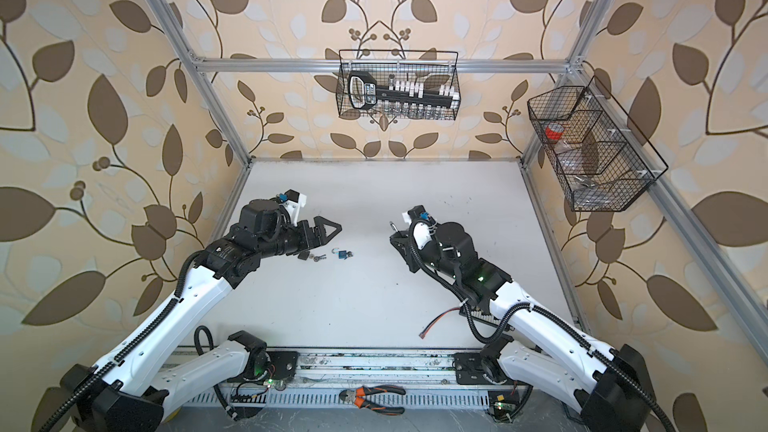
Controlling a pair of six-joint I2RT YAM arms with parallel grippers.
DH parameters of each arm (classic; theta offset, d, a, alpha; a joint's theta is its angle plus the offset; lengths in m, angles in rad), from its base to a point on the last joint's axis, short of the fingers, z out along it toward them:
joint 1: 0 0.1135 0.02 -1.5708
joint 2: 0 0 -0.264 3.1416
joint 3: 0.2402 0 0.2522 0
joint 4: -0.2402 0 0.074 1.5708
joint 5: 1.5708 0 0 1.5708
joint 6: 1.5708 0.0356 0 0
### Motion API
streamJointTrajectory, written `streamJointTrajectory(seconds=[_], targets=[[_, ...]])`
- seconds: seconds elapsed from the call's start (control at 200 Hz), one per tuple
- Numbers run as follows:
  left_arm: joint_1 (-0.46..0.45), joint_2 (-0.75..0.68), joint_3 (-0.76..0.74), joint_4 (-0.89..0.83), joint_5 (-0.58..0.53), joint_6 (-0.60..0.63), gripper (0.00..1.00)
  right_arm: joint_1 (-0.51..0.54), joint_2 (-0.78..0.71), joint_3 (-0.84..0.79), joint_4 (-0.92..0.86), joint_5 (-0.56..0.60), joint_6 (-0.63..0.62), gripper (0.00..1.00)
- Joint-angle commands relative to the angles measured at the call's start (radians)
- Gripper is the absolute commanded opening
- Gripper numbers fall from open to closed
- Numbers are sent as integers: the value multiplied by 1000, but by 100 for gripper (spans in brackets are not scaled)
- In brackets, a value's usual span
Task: Lock with the key
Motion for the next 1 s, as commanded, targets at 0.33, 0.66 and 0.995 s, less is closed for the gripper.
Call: streamJointTrajectory(seconds=[0.33,0.66,0.995], targets=[[-19,-1,60,281,296,163,99,-226,30,23,45,-763,40,0],[-100,30,45,413,407,121,97,-178,42,48,127,-842,84,0],[-157,79,61,430,452,113,82,-131,65,88,177,-834,139,0]])
